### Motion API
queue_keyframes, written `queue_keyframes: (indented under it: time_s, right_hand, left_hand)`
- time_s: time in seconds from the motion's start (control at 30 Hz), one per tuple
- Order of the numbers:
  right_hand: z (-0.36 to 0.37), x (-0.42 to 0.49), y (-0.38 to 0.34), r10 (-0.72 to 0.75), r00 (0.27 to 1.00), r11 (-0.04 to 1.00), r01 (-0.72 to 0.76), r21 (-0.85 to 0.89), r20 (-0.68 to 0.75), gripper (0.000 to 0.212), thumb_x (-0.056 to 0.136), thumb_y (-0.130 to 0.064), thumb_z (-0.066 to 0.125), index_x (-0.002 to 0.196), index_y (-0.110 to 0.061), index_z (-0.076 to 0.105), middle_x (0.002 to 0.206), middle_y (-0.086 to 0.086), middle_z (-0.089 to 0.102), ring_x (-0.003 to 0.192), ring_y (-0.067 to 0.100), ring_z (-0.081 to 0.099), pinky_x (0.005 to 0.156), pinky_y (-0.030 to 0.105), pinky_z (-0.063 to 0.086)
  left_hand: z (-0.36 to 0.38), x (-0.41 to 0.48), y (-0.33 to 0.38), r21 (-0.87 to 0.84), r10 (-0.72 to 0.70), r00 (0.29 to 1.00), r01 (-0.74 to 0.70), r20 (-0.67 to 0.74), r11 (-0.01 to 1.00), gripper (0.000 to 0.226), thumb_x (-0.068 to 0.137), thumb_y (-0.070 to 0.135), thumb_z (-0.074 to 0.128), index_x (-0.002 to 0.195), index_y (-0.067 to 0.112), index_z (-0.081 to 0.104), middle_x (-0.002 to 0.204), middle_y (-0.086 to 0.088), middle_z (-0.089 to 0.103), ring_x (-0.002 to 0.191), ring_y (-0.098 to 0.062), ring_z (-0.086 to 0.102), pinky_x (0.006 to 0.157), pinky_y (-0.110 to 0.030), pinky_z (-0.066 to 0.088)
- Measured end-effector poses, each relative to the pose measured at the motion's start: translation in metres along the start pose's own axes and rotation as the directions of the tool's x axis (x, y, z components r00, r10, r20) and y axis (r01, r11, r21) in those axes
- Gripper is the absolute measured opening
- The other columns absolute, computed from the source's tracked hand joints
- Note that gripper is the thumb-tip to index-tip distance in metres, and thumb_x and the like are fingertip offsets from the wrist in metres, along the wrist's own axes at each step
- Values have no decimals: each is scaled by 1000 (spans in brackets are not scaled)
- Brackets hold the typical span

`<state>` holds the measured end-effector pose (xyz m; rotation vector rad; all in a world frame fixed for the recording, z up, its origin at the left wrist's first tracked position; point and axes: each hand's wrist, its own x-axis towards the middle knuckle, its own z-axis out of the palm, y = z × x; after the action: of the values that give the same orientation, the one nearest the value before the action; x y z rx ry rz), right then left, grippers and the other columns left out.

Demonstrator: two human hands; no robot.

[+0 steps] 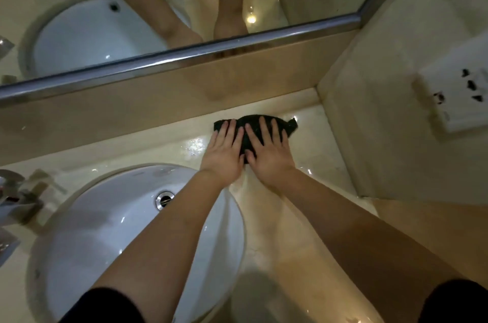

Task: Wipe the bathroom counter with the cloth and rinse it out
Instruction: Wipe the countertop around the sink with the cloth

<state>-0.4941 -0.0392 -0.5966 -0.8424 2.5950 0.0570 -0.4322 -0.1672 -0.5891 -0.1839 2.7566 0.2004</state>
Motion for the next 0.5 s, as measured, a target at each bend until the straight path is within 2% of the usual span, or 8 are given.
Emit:
queue_keyframes:
  time_s: [0.27, 0.5]
  right_hand:
    - [17, -50, 97, 177, 983, 984, -176, 29, -42, 65, 97, -54, 22, 151, -34, -7, 160, 7, -10, 145, 35, -11, 118, 50, -3]
    - [29, -87, 108, 185, 981, 982, -184, 32, -52, 65, 99, -48, 23, 152, -28, -9, 159, 13, -13, 146, 33, -11, 118, 45, -4]
  left_hand:
    - [-1, 27, 102, 46, 147, 985, -151, 86, 987, 64, 102, 40, 26, 152, 15, -4, 159, -11, -16, 146, -27, -16, 119, -39, -7]
    - [4, 8, 136, 109, 156, 978, -171, 135, 979, 65, 101, 37, 30, 152, 15, -4, 158, -16, -15, 146, -31, -14, 120, -41, -4]
